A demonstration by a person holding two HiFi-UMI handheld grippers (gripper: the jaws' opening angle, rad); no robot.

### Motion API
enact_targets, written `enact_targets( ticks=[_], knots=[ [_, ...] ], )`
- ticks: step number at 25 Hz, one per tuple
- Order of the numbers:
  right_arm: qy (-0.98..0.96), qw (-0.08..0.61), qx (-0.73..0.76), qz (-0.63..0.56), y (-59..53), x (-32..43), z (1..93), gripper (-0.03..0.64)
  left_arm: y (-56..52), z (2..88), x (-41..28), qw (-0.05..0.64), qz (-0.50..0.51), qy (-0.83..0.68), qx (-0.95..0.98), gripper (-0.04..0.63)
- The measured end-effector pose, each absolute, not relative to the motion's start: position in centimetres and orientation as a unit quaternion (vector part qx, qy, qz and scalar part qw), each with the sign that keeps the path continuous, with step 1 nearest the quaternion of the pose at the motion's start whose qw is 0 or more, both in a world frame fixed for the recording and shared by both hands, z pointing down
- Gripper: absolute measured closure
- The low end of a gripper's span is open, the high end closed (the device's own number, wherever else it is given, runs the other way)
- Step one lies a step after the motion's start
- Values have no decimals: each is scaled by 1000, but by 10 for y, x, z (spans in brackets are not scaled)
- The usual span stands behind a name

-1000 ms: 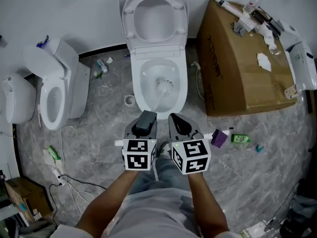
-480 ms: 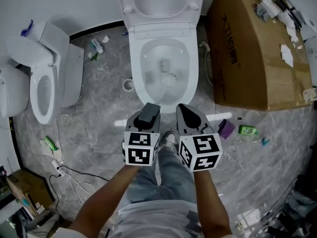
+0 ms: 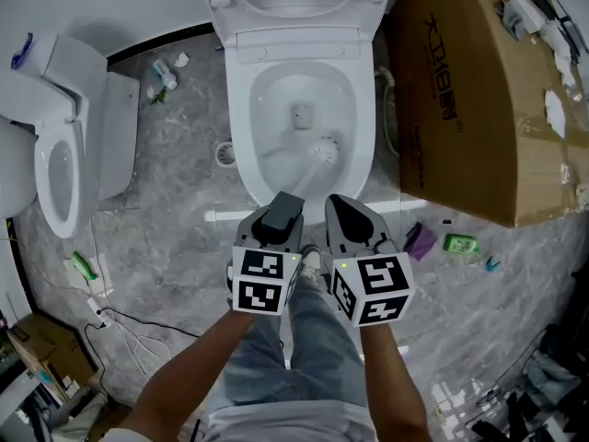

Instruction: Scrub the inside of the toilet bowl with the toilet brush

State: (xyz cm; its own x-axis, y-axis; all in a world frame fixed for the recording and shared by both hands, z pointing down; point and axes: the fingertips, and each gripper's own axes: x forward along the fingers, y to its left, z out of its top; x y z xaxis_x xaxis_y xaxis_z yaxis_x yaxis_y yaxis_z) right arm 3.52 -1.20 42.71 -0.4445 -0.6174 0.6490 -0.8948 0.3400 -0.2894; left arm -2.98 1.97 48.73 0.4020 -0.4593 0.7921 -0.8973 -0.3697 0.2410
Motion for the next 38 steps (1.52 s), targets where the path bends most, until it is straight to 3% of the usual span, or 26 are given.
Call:
enact_targets(
  ticks=[22, 38],
  knots=[
    [-768, 213, 494, 348, -57, 33, 482, 618, -65, 541, -10, 340, 310, -415, 785, 442],
    [-764, 212, 496, 354, -78, 23, 489, 618, -124, 550, -40, 324, 318, -445, 772, 442]
  ],
)
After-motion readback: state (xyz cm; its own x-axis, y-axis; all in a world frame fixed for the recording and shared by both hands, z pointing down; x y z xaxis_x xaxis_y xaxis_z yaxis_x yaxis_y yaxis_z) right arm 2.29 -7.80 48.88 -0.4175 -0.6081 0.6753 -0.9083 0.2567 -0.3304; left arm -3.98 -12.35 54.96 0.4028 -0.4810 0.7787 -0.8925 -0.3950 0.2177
